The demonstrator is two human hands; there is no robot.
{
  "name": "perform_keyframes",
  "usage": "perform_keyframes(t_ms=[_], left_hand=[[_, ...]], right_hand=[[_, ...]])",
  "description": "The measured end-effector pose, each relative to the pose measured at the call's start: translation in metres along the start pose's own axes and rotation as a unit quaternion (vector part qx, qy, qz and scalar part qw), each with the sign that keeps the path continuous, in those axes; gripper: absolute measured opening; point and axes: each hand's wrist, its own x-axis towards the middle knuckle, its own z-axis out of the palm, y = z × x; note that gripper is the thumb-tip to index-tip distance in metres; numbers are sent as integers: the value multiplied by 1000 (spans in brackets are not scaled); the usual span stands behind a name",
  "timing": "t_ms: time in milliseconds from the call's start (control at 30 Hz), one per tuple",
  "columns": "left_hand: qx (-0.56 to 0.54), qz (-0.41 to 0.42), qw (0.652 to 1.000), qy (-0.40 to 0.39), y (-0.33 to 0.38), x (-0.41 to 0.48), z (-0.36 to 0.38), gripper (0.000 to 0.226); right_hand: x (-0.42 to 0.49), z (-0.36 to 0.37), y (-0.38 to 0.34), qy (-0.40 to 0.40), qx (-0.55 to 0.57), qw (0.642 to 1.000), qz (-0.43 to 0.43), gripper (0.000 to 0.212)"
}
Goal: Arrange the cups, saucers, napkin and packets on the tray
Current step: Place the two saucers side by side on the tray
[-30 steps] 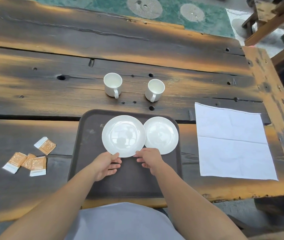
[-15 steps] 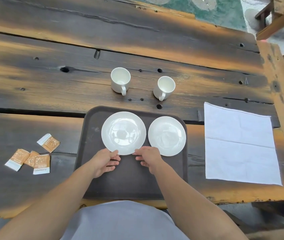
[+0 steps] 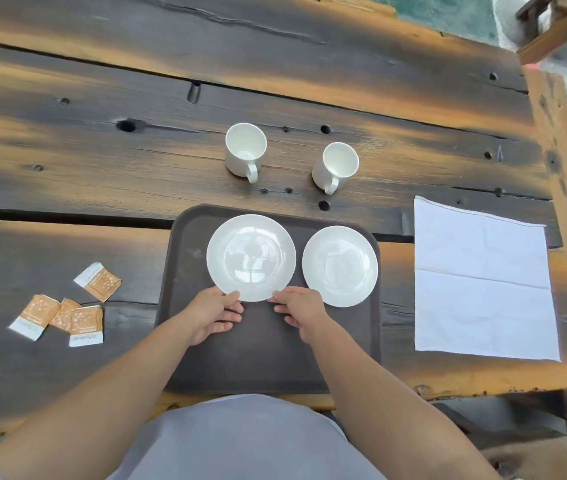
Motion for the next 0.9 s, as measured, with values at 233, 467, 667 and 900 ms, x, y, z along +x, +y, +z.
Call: perform_keyframes(t_ms=[233,467,667,900], left_hand=[[33,-1,999,9,2,5,2,13],[28,-17,999,-3,0,14,3,14],[34,-16,999,-7,0,18,4,15],[43,-13,999,4,0,17,7,14]], right_hand=[[1,4,6,16,20,999,20,8],[4,2,8,24,31,999,32,4],[6,1,12,29,34,998,34,3],[6,0,12,22,37,998,35,5]])
